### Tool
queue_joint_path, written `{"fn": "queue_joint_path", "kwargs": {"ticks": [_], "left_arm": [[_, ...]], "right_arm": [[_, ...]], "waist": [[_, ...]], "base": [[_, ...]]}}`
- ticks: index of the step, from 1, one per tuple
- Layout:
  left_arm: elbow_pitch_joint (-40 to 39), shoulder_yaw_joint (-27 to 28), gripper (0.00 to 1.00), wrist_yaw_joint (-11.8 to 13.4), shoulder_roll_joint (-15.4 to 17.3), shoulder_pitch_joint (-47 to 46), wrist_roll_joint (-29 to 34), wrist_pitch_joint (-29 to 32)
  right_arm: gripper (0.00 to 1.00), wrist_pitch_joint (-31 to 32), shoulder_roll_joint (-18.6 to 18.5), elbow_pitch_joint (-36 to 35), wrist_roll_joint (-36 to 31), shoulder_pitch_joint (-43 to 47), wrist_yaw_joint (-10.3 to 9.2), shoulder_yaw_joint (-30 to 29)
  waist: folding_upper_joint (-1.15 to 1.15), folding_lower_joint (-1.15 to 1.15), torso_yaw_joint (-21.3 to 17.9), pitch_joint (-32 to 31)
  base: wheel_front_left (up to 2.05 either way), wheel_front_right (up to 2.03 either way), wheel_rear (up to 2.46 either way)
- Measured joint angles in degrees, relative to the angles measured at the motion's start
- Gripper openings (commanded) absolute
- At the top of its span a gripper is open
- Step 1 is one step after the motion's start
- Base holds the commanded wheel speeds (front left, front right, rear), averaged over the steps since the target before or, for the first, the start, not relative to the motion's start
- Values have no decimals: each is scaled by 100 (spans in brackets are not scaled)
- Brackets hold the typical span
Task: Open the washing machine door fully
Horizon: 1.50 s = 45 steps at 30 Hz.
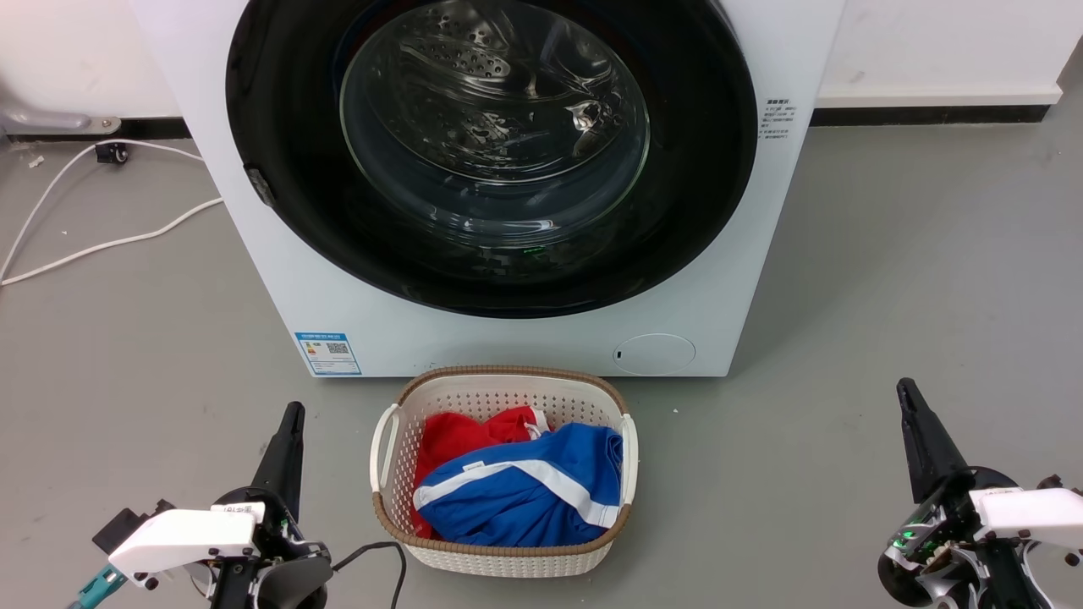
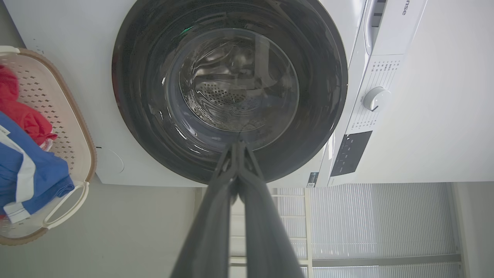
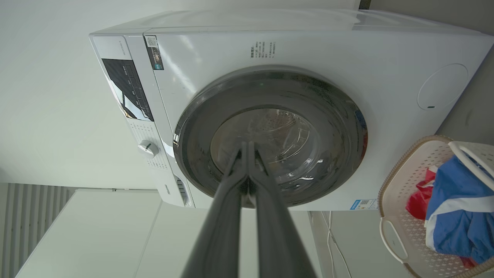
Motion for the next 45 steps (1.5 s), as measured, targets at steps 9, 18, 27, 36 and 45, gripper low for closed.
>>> {"fn": "queue_joint_path", "kwargs": {"ticks": [9, 18, 27, 36, 45], "left_arm": [[0, 0, 0, 0, 0, 0, 0, 0], [0, 0, 100, 0, 0, 0, 0, 0], [109, -176, 100, 7, -27, 199, 24, -141], [-110, -434, 100, 7, -23, 199, 293, -390], [-382, -564, 100, 7, -23, 199, 1188, -619]], "right_arm": [[0, 0, 0, 0, 0, 0, -1, 0], [100, 0, 0, 0, 0, -1, -1, -1], [100, -132, 19, 101, -2, 231, -2, 99], [100, -388, 5, -75, -264, 250, -2, 276], [100, -616, -96, -194, -1098, 269, -2, 388]], "waist": [[0, 0, 0, 0], [0, 0, 0, 0], [0, 0, -2, 0], [0, 0, -1, -10], [0, 0, 2, -16]], "base": [[0, 0, 0], [0, 0, 0], [0, 0, 0], [0, 0, 0], [0, 0, 0]]}}
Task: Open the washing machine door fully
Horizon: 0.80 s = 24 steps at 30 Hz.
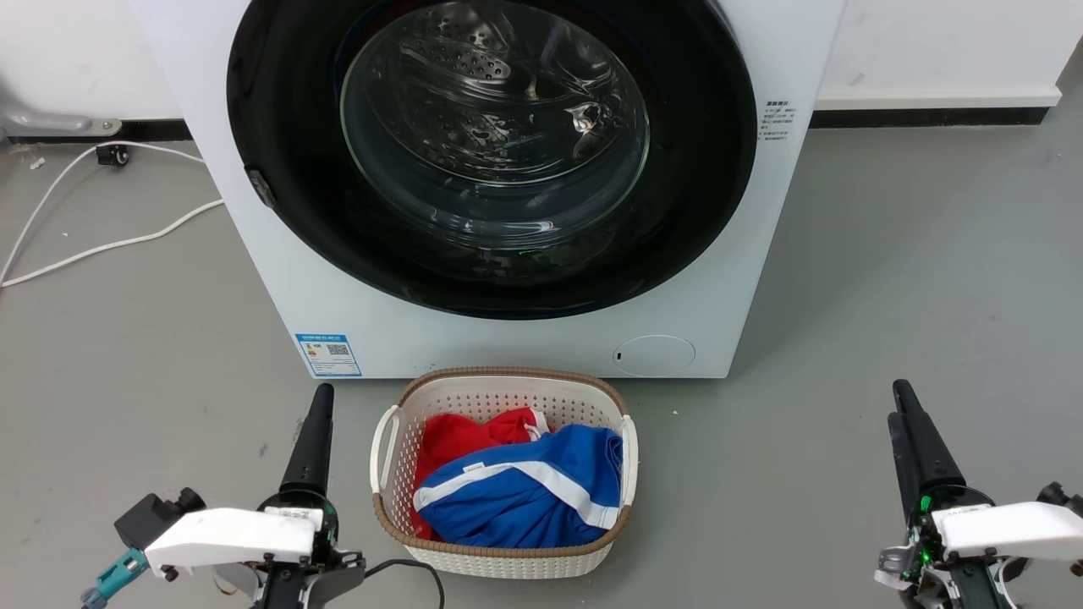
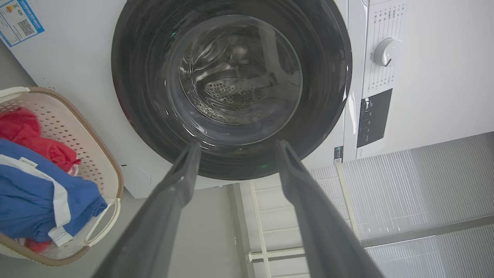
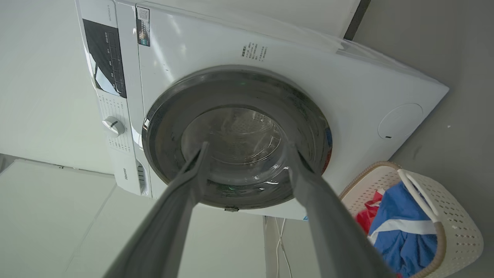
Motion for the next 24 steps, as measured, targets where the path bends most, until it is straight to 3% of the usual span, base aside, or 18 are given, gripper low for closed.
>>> {"fn": "queue_joint_path", "kwargs": {"ticks": [24], "left_arm": [[-198, -408, 100, 15, 135, 0, 3331, -491]], "right_arm": [[100, -116, 57, -560, -3708, 112, 1, -88]], "waist": [[0, 0, -13, -23]], "base": [[0, 0, 0]]}}
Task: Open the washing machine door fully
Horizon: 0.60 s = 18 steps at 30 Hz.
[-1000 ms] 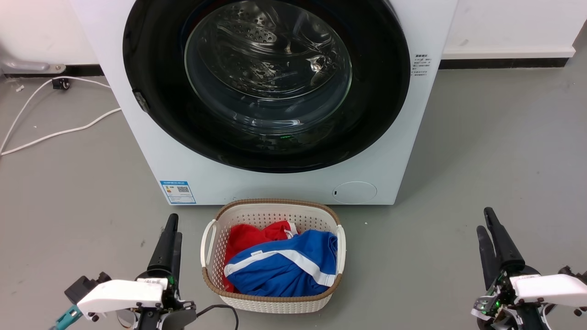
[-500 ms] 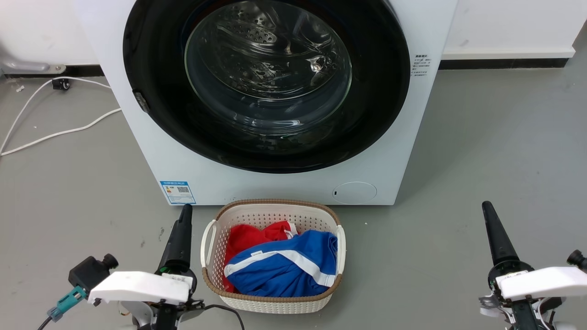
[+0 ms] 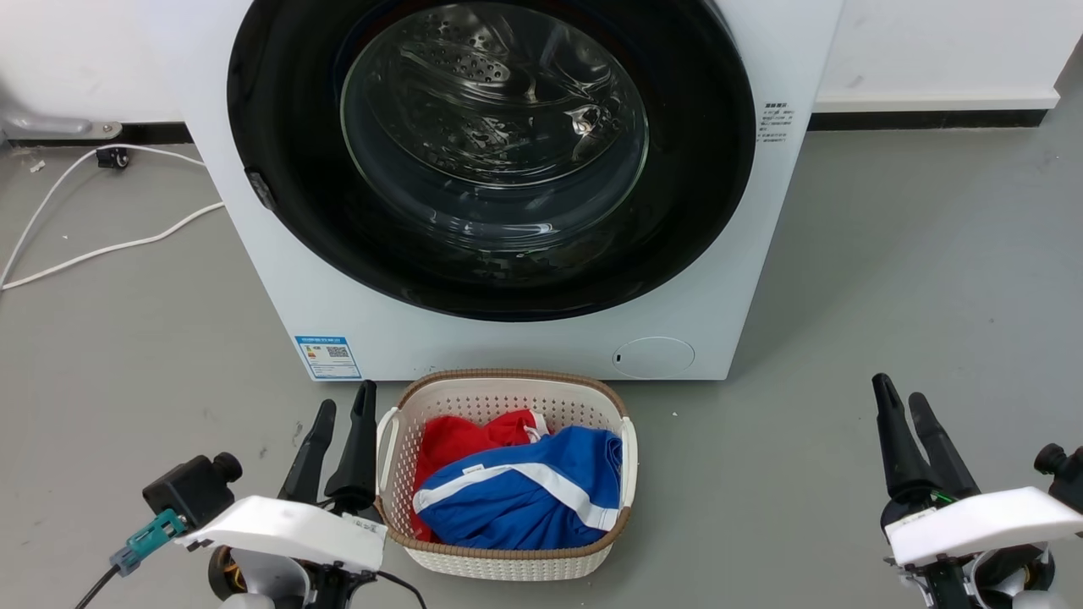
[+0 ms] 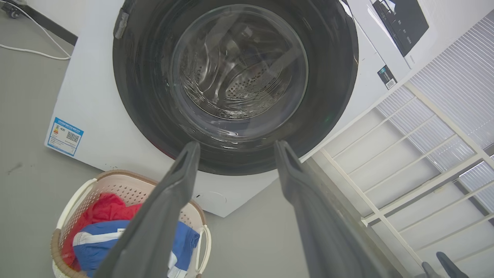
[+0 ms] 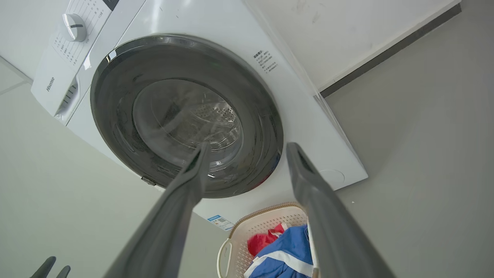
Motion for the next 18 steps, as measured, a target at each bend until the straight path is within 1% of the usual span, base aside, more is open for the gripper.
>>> {"fn": "queue_joint_path", "kwargs": {"ticks": [10, 18], "left_arm": [[-18, -230, 100, 174, 178, -1, 1116, -170], [-43, -431, 100, 332, 285, -2, 1735, -298]], "right_arm": [[100, 55, 14, -167, -1050, 128, 0, -85], [100, 88, 30, -269, -1809, 211, 0, -129]], "waist": [[0, 0, -17, -22], [0, 0, -18, -49]], "base": [[0, 0, 0], [0, 0, 0]]}}
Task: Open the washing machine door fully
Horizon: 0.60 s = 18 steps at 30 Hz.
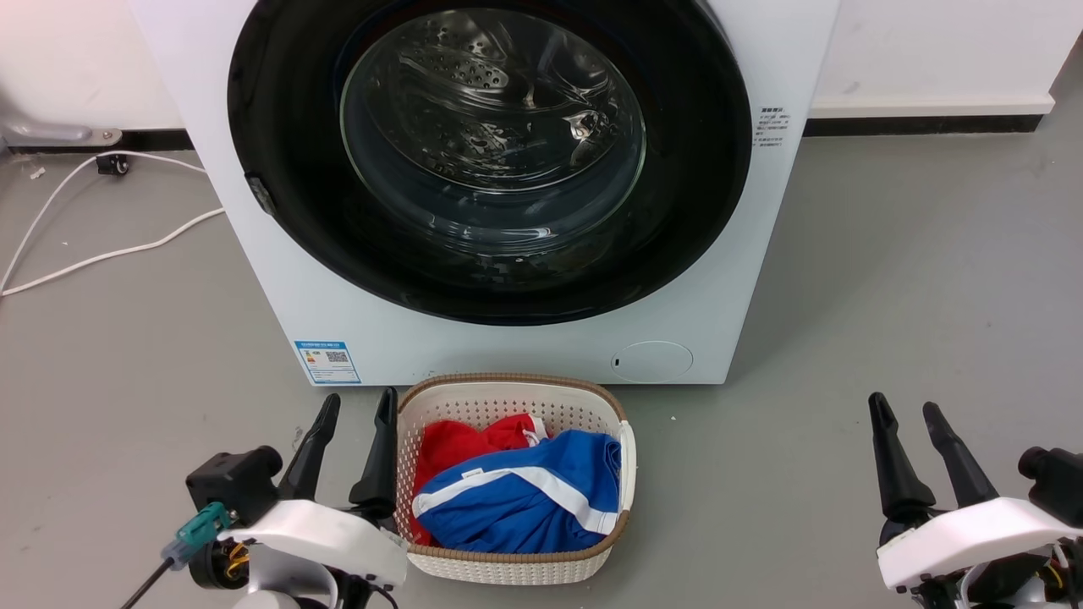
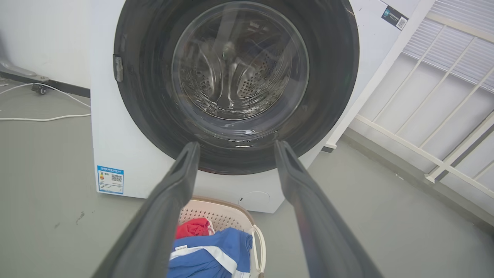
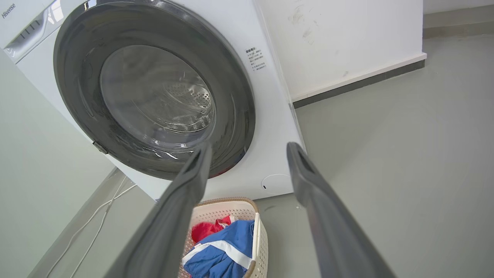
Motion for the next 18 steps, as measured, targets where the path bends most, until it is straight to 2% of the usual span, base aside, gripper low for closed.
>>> {"fn": "queue_joint_path", "kwargs": {"ticks": [18], "left_arm": [[52, -379, 100, 287, 205, -24, 1035, -260]], "right_arm": [[100, 16, 12, -276, -1237, 122, 1, 65]], "waist": [[0, 0, -4, -21]], "base": [[0, 0, 0]]}}
